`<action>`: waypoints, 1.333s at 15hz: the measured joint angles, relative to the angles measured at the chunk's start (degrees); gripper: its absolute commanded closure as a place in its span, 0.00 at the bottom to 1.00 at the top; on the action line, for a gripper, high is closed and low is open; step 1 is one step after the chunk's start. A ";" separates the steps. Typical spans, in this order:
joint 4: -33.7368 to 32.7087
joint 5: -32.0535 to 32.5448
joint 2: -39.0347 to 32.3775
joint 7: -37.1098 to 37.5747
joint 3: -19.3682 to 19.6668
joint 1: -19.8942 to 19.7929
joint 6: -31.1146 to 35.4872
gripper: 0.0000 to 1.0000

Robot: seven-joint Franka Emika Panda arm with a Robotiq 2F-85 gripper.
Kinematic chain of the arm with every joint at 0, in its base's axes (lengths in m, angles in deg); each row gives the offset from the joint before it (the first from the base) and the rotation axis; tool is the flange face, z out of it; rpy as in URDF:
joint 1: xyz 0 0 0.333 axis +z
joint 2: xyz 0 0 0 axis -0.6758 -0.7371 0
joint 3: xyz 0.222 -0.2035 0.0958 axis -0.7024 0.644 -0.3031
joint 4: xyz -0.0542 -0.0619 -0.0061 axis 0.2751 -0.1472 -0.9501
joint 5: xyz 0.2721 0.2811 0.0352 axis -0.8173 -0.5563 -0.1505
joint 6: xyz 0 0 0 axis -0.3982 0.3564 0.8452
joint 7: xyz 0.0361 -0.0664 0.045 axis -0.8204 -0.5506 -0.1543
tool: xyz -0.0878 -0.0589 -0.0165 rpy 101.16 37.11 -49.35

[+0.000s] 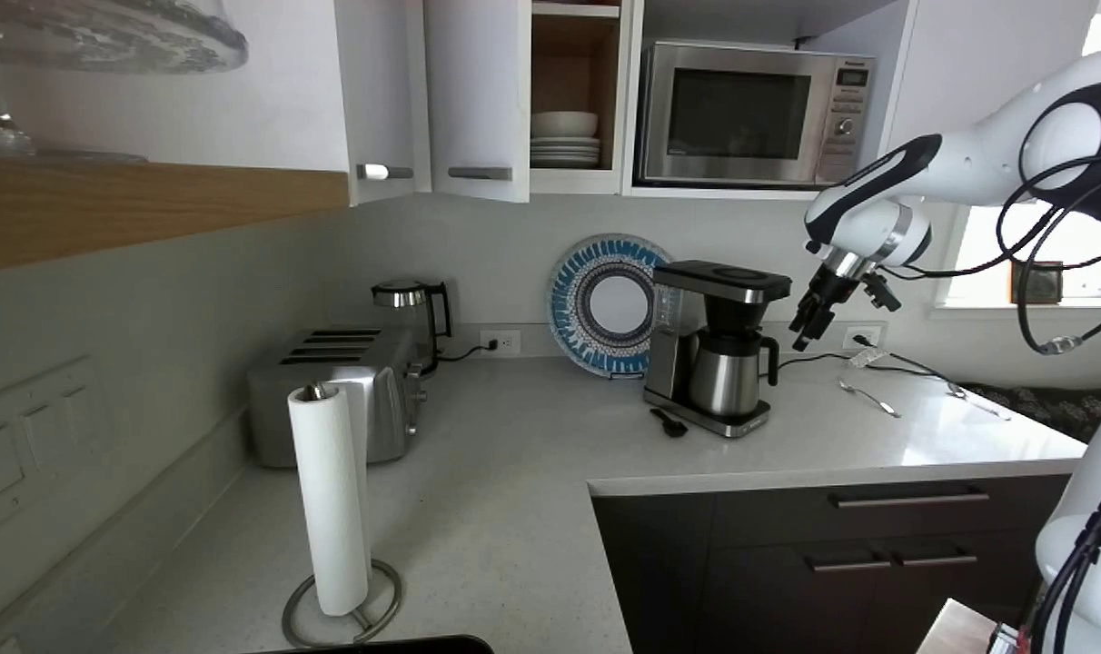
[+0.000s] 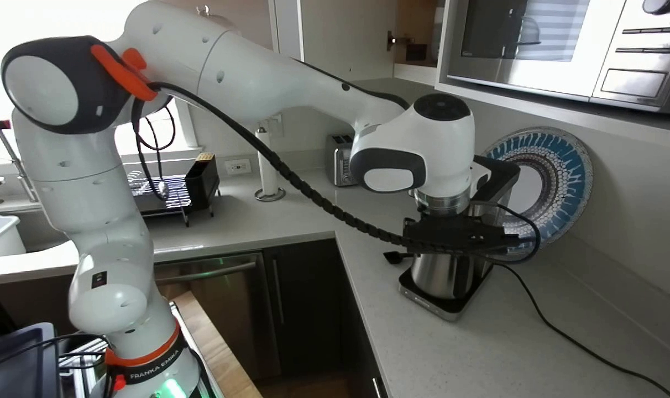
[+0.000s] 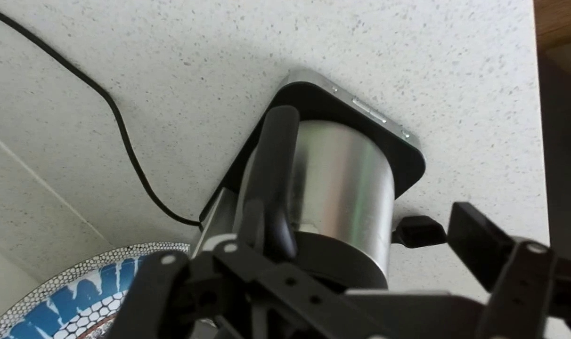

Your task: Pick up the coffee jar and put it on the kitchen counter

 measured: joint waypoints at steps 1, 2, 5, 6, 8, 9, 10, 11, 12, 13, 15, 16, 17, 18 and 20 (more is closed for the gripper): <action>-0.92 -1.10 -1.45 -0.99 -0.67 -0.94 -0.22 0.00; -1.87 -2.19 -2.90 -1.98 -1.40 -1.96 -0.51 0.00; -5.02 -5.94 -6.49 -5.26 -3.85 -5.31 -2.52 0.00; -6.11 -7.18 -7.42 -6.44 -4.64 -6.41 -3.41 0.00; -8.35 -9.87 -9.07 -8.63 -6.14 -8.54 -5.22 0.00; -9.46 -11.22 -9.85 -9.61 -6.77 -9.57 -6.30 0.00; -10.56 -12.49 -10.64 -10.36 -7.29 -10.47 -7.38 0.00; -11.69 -13.77 -11.49 -11.14 -7.75 -11.36 -8.77 0.00; -12.70 -14.91 -12.28 -11.81 -8.14 -12.18 -10.29 0.00; -13.77 -15.83 -13.19 -12.10 -8.48 -12.98 -11.82 0.00; -15.84 -17.19 -15.02 -12.21 -9.00 -14.19 -14.34 0.00; -16.81 -17.73 -15.89 -12.21 -9.30 -14.71 -15.42 0.00; -17.78 -18.44 -16.72 -12.22 -9.62 -15.18 -16.29 0.04; -18.71 -19.04 -17.44 -12.29 -9.97 -15.59 -17.11 0.25; -20.49 -20.35 -18.69 -12.78 -10.65 -16.32 -18.80 0.31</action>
